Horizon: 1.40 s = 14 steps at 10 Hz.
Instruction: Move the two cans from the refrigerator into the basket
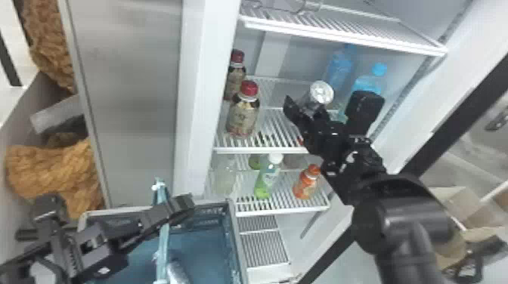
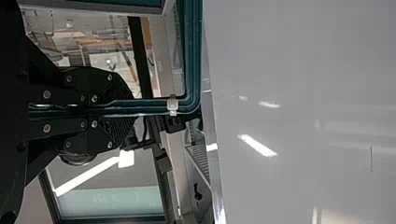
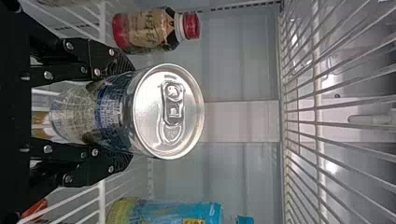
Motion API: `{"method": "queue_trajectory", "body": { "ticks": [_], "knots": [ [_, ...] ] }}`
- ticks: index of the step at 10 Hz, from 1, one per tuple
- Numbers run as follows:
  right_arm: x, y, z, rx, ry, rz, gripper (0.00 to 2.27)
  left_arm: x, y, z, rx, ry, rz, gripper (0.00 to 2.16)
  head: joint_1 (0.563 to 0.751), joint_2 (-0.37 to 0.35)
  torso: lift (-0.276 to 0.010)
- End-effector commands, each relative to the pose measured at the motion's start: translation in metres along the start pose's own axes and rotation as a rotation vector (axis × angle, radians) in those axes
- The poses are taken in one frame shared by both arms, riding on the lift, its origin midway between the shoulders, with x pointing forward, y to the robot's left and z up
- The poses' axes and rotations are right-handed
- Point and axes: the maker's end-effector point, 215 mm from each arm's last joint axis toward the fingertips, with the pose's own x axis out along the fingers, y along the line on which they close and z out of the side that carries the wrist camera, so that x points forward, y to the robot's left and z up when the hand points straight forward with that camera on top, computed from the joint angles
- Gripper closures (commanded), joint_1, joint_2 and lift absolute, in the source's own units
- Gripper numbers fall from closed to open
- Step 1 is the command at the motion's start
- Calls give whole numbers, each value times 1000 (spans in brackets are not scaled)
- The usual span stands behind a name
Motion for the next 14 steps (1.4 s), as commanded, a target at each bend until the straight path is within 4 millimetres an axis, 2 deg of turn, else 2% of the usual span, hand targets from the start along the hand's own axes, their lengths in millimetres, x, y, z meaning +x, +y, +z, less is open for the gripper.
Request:
{"method": "queue_trajectory", "body": {
  "ticks": [1, 5, 8, 10, 12, 14],
  "knots": [
    [-19, -4, 1, -6, 9, -4, 1277, 0, 0, -1, 0, 2, 1, 1191, 695, -330, -31],
    [-70, -12, 3, -14, 39, -16, 1277, -1, 2, -3, -5, 3, 4, 1191, 695, -350, -31],
    [-120, 18, -3, 3, 85, 42, 1277, -2, 4, -4, -9, 1, 6, 1191, 695, -350, -31],
    [-150, 31, -17, 34, 139, 62, 1277, -3, 4, -4, -10, -2, 6, 1191, 695, -350, -31],
    [-178, 62, -42, 80, 224, 125, 1277, -3, 4, -4, -10, -2, 6, 1191, 695, -350, -31],
    [-194, 99, -70, 160, 303, 216, 1277, -4, 5, -5, -12, -2, 7, 1191, 695, -341, -31]
  ]
}}
